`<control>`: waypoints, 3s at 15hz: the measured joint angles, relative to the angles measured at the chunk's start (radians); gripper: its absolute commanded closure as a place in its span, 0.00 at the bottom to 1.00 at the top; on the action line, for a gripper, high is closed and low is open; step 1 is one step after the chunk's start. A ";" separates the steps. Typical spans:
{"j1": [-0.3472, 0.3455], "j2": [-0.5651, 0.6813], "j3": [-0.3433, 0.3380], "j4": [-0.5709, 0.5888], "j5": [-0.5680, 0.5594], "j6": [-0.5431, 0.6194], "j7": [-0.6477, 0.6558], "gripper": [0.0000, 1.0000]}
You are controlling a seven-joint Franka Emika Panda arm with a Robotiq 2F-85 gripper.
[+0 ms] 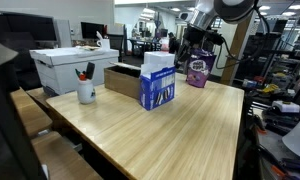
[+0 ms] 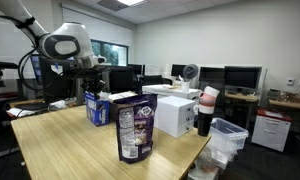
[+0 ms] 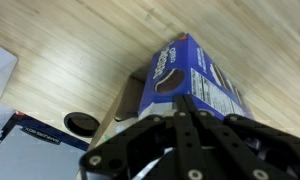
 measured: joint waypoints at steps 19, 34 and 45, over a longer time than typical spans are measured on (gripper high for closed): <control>-0.051 -0.004 0.018 0.010 -0.206 0.053 0.173 0.97; -0.126 0.045 0.128 0.049 -0.440 0.052 0.607 0.97; -0.044 0.141 0.147 0.185 -0.267 -0.220 0.557 0.97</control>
